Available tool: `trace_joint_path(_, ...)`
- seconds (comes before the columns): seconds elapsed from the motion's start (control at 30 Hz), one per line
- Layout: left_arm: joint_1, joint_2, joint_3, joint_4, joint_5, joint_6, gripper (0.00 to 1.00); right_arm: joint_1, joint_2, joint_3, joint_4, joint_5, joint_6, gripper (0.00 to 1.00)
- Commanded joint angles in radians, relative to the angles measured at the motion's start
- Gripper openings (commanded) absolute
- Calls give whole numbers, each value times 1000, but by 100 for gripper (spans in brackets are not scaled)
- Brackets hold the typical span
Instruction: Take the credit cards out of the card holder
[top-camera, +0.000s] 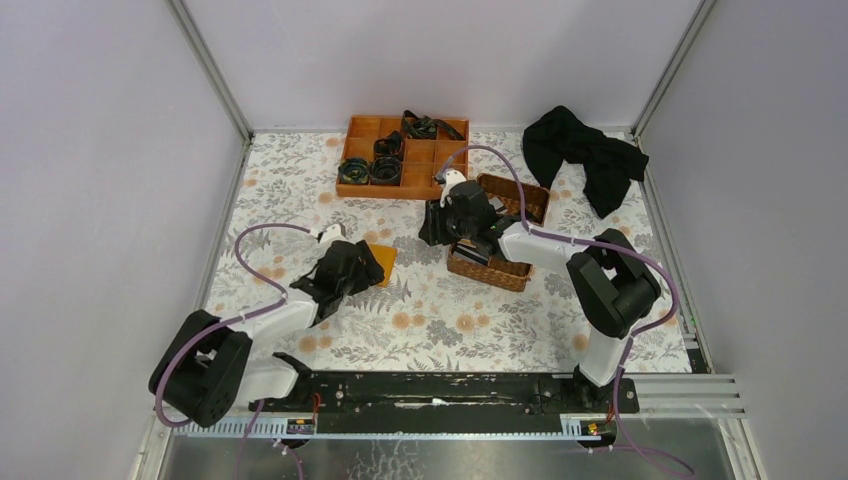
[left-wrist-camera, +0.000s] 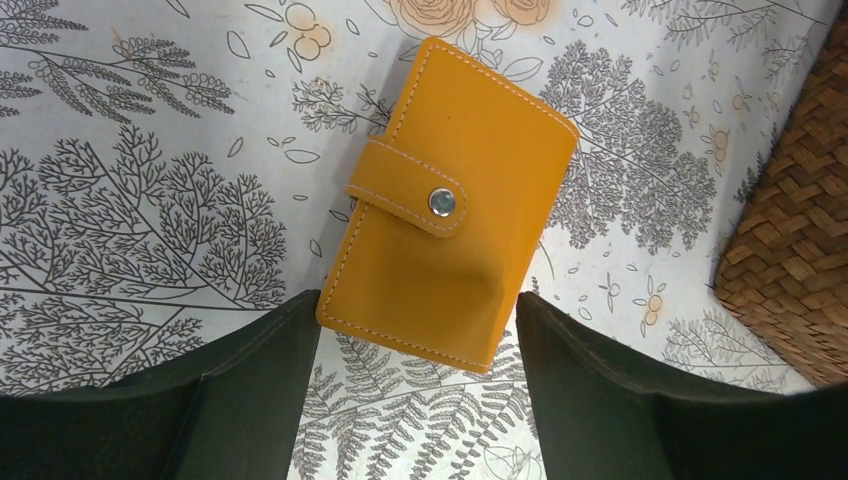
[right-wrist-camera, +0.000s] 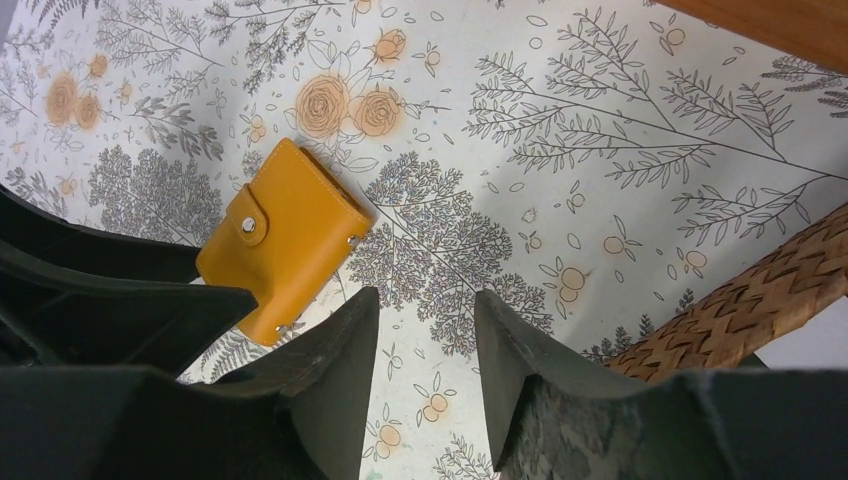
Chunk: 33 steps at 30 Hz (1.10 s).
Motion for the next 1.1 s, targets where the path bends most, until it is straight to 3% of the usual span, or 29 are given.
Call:
trace_joint_path(0.0, -7, -43, -5, -24, 26, -21, 78, -1, 3, 31, 29, -43, -25, 48)
trace_joint_path(0.33, -16, -54, -39, 135, 114, -66, 78, 11, 18, 43, 4, -87, -44, 50)
trace_joint_path(0.67, -4, -103, 35, -93, -119, -11, 78, 69, 94, 197, -112, -94, -143, 50)
trace_joint_path(0.83, 64, -188, -38, -29, -31, -48, 67, 98, 134, 290, -194, -65, -187, 50)
trace_joint_path(0.87, 70, -201, -45, -22, -29, -51, 66, 103, 136, 297, -200, -64, -199, 46)
trace_joint_path(0.97, 100, -214, -31, -47, -44, -38, 62, 118, 165, 335, -244, -65, -222, 8)
trace_joint_path(1.0, 118, -211, -19, -56, -42, -28, 57, 121, 176, 343, -251, -75, -220, 1)
trace_joint_path(1.07, 156, -193, 3, -66, -19, -1, 53, 124, 194, 345, -242, -106, -199, 0)
